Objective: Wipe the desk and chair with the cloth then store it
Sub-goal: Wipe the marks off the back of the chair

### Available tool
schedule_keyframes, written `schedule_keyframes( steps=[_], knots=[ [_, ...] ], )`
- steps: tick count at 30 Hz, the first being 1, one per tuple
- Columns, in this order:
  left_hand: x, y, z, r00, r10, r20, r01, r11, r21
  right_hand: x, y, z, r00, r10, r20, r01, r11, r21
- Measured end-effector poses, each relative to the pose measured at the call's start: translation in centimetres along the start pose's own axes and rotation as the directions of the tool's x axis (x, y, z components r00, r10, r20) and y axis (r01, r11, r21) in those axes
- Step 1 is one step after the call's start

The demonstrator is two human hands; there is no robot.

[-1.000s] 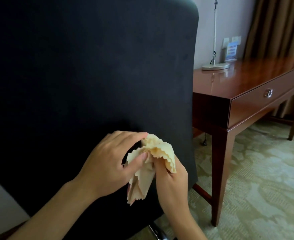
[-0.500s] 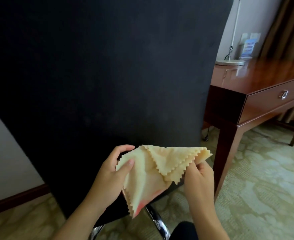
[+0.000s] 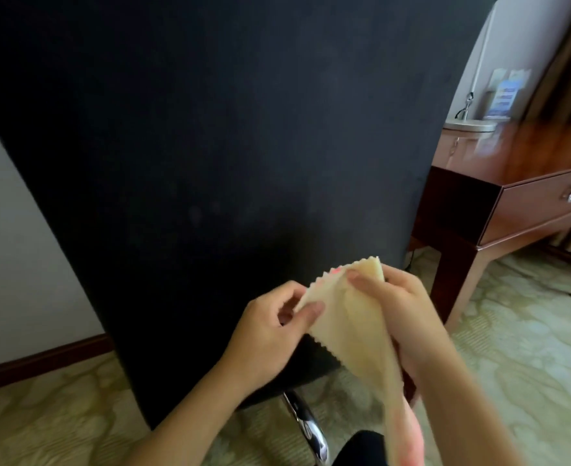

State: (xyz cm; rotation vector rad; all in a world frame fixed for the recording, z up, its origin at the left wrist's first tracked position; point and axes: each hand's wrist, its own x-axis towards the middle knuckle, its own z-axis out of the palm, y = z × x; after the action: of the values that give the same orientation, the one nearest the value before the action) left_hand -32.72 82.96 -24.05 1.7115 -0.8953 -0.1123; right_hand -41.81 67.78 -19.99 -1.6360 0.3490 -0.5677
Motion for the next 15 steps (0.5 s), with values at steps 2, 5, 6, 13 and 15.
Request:
schedule_keyframes(
  steps=[2,5,6,13,15],
  knots=[
    [1.3,0.5,-1.0,1.0,0.0,0.028,0.003,0.995,-0.104,0.5,-0.6,-1.6,0.997,0.061,0.055,-0.067,0.992,0.11],
    [3.2,1.4,-1.8,0.988,0.0,0.157,0.025,0.988,-0.155,1.4,-0.9,-2.9,0.99,0.085,0.111,-0.098,0.988,0.121],
    [3.8,1.5,-1.8,0.974,-0.034,0.225,0.073,0.983,-0.168,1.8,-0.8,-3.1,0.989,0.101,0.112,-0.118,0.98,0.159],
    [5.2,-1.0,-0.5,0.909,-0.216,0.357,0.337,0.883,-0.325,3.4,1.4,-2.9,0.958,0.269,0.097,-0.285,0.875,0.391],
    [4.7,-1.7,-0.2,0.907,-0.279,0.316,0.406,0.779,-0.479,2.5,3.1,-1.9,0.95,0.303,0.073,-0.311,0.907,0.285]
  ],
)
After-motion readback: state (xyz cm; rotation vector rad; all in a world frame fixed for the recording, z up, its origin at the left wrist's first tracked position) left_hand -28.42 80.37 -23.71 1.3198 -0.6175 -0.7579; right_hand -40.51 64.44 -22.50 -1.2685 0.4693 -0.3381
